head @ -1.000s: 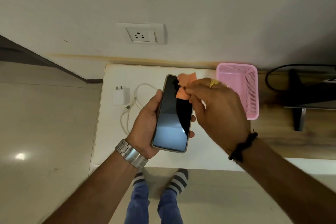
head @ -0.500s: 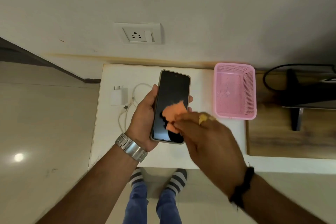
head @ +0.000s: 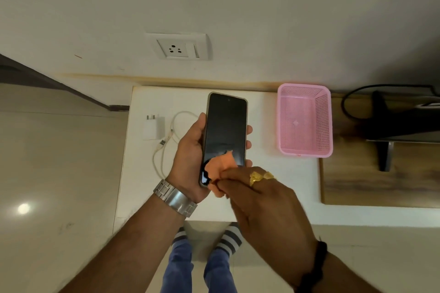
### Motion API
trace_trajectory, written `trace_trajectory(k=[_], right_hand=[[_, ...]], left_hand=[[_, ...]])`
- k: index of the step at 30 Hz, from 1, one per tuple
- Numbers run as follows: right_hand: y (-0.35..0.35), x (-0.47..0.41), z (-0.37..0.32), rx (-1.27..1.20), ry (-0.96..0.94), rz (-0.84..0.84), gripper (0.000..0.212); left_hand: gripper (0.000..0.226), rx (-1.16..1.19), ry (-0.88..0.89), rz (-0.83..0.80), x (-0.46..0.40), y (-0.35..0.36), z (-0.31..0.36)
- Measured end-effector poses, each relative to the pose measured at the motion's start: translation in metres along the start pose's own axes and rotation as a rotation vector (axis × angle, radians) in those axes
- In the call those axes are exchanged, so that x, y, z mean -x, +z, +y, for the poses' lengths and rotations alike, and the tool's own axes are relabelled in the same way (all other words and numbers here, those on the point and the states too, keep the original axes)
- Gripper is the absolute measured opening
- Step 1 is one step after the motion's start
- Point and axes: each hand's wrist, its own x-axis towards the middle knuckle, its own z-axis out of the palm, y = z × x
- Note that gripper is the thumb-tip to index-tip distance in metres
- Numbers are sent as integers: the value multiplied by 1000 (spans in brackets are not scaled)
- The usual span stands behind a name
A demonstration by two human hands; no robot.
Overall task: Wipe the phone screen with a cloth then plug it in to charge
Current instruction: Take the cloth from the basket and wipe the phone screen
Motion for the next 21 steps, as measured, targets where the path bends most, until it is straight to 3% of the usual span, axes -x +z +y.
trace_trajectory(k=[4,7,9,11,14,16,18,21], right_hand=[[-9,-12,5,18,-10,-2,28],[-33,-46,32,60,84,209,15],[-39,-64,35,25,129,323,17],[-26,-61,21,-8,83,290,24],[-6,-38,-10,-95,-39,45,19],[-17,-49,1,-81,-58,145,21],[-33,-71,17,-30,41,302,29],[-30,-76,10,-19,43,301,34]], left_hand=[[64,14,-36,-6,6,5,1],[53,-32,-76,-7,7,1,-4],[52,-75,-87,35,10,3,-8],[48,-76,-87,78,10,2,-3],[52,-37,-56,181,9,-6,-3],[48,-55,-43,177,11,-4,-6],[40,-105,-75,124,14,1,-7],[38,-99,-53,104,15,-1,-2]])
